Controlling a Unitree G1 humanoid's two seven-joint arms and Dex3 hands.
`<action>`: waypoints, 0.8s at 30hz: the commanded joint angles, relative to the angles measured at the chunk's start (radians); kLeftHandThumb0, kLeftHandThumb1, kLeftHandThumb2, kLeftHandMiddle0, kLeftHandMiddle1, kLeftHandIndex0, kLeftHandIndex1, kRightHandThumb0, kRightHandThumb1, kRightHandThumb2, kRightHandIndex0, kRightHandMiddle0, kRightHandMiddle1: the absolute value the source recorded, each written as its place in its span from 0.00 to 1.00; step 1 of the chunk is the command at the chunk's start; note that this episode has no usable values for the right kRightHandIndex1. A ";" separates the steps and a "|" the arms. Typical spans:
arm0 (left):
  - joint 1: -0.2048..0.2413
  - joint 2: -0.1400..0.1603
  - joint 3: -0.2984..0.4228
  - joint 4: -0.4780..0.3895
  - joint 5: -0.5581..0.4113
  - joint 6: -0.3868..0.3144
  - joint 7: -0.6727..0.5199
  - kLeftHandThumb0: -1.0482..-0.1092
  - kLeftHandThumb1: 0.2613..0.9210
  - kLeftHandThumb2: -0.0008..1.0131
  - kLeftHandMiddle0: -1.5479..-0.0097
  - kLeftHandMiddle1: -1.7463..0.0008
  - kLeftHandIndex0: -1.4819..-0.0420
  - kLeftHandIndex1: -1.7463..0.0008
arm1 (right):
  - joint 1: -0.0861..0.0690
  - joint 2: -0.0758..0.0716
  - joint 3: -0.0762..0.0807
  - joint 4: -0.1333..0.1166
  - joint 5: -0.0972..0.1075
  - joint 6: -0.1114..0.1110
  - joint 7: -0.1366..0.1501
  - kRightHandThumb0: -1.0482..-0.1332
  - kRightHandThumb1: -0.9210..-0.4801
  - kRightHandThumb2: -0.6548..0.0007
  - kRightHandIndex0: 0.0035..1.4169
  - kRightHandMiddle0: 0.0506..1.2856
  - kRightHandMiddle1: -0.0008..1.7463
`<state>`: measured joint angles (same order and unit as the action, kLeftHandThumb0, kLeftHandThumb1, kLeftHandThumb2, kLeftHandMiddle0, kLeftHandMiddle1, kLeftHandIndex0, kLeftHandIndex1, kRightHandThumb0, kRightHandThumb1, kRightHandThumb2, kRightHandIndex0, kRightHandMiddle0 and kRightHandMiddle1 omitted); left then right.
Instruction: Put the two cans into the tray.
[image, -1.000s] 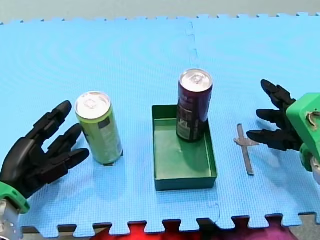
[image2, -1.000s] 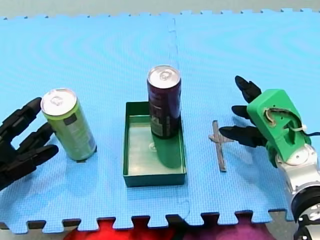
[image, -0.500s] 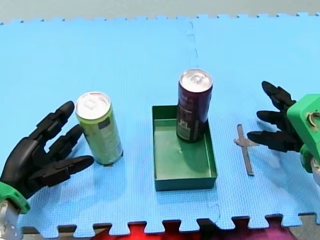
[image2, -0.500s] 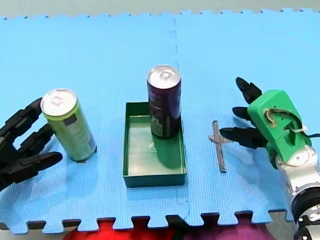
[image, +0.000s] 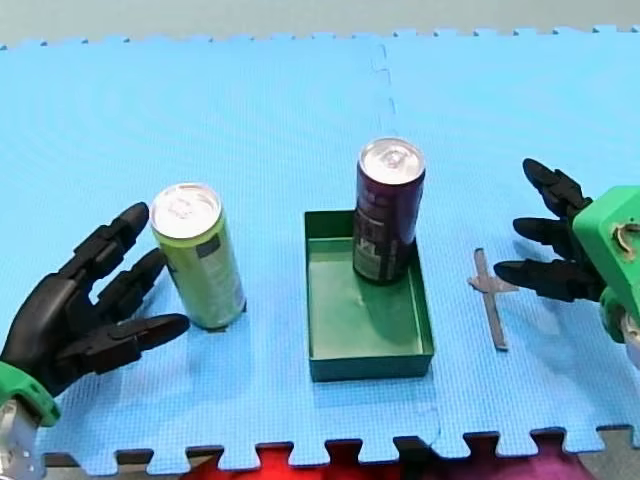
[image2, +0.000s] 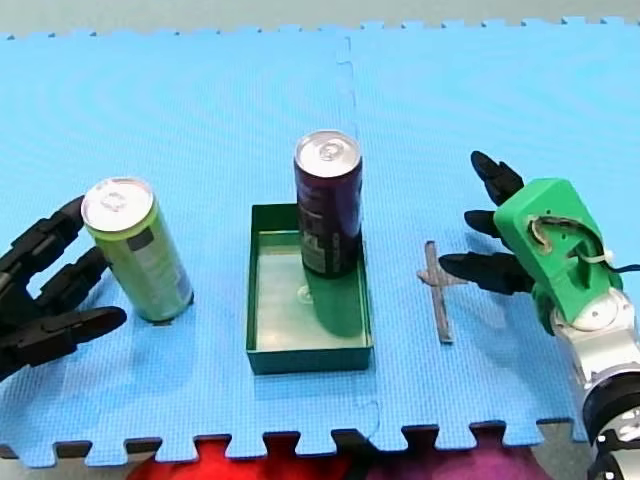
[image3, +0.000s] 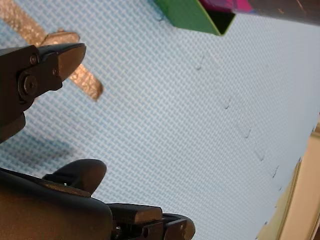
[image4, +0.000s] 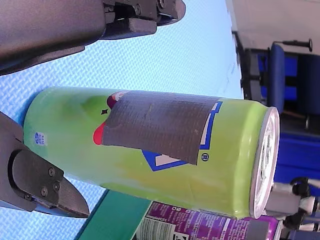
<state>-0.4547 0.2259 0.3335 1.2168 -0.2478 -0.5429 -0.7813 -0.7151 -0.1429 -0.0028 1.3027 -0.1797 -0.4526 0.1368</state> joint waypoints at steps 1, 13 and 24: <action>-0.004 0.009 0.001 0.000 -0.002 -0.001 -0.002 0.01 0.58 0.00 0.93 1.00 0.97 1.00 | -0.001 -0.004 -0.001 -0.002 0.003 -0.001 -0.002 0.26 0.34 1.00 0.18 0.04 0.00; -0.020 0.005 0.002 0.014 -0.001 0.000 -0.011 0.01 0.57 0.00 0.94 1.00 0.97 1.00 | 0.004 -0.001 -0.011 -0.001 0.015 -0.002 0.007 0.25 0.34 1.00 0.18 0.04 0.00; -0.039 -0.003 0.000 0.029 0.005 -0.003 -0.010 0.00 0.58 0.00 0.95 1.00 0.97 1.00 | 0.007 -0.006 -0.018 0.006 0.020 -0.003 0.018 0.23 0.32 1.00 0.17 0.04 0.00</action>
<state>-0.4885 0.2212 0.3337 1.2434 -0.2430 -0.5429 -0.7923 -0.7101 -0.1425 -0.0183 1.3080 -0.1626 -0.4526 0.1543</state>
